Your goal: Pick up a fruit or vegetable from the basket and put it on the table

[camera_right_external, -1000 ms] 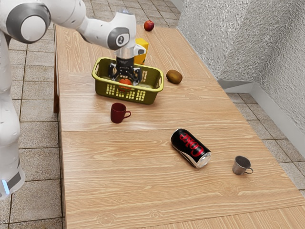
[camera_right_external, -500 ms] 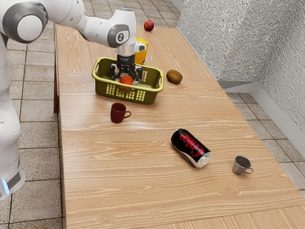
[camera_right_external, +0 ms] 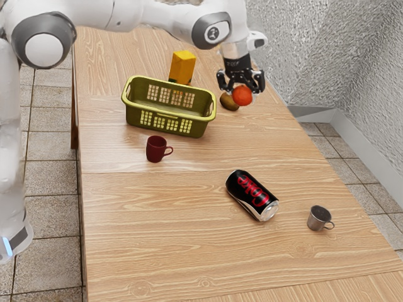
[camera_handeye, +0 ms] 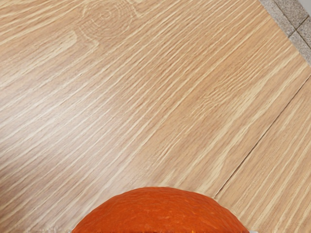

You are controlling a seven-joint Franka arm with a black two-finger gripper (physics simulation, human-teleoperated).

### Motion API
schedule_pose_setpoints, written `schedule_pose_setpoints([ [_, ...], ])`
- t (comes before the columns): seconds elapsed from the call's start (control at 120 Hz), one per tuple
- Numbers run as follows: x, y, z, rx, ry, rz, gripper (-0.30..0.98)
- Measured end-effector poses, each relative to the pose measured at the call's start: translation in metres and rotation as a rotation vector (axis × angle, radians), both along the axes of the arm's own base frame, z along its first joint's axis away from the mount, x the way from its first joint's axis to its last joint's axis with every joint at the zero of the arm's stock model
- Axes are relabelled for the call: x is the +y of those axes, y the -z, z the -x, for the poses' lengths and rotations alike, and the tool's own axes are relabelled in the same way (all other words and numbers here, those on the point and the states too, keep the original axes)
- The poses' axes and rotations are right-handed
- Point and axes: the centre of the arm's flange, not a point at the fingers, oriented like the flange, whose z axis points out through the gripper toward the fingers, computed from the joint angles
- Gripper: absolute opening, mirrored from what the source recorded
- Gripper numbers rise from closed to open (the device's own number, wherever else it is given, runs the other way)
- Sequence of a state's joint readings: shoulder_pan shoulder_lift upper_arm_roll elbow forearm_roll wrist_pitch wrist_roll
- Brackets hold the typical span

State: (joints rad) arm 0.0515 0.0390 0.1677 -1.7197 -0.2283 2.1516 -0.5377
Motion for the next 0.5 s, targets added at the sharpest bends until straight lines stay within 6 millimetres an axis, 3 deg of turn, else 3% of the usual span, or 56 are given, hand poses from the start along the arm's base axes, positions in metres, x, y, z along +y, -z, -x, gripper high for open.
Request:
schedule_pose_setpoints([
  [0.058, -0.011, 0.024, -0.022, 0.035, 0.008, 0.008, 0.33],
  [0.158, 0.054, 0.042, -0.021, 0.062, -0.113, 0.024, 0.38],
  [0.208, 0.068, 0.042, -0.017, 0.062, -0.144, 0.034, 0.47],
  [0.392, 0.068, 0.030, -0.018, 0.048, -0.141, 0.042, 0.62],
  [0.45, 0.075, 0.004, -0.002, 0.010, -0.175, 0.055, 0.64],
  [0.5, 0.066, -0.020, 0.018, -0.003, -0.222, 0.069, 0.66],
])
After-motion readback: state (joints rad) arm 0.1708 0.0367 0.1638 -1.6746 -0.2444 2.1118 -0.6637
